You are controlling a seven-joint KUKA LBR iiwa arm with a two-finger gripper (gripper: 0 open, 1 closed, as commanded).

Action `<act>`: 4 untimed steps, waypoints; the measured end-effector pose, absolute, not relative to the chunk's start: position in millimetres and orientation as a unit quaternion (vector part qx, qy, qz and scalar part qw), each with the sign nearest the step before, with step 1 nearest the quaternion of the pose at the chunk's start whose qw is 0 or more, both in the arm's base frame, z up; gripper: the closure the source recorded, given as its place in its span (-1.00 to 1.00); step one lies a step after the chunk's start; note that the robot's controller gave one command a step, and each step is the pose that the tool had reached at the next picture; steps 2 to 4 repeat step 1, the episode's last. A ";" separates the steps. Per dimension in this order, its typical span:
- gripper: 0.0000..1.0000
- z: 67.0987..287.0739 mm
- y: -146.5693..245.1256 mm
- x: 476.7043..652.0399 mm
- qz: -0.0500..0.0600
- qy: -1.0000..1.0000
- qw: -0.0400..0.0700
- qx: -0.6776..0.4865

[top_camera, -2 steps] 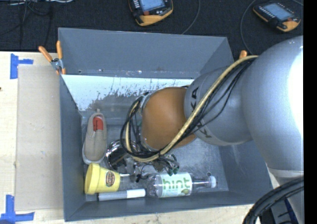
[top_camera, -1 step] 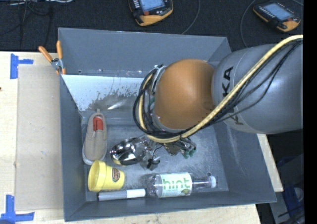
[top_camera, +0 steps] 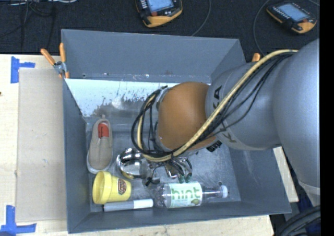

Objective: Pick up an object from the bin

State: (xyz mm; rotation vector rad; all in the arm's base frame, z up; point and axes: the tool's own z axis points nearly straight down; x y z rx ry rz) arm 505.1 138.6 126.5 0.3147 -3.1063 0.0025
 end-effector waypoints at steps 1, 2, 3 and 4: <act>1.00 284.9 194.2 471.8 -0.001 -0.990 0.007 0.142; 1.00 284.9 194.2 471.8 -0.001 -0.990 0.007 0.142; 1.00 284.9 194.2 471.8 -0.001 -0.990 0.007 0.142; 1.00 284.9 194.2 471.8 -0.001 -0.990 0.007 0.142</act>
Offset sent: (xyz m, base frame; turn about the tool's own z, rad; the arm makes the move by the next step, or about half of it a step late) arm -0.0338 0.0537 0.1551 -0.0770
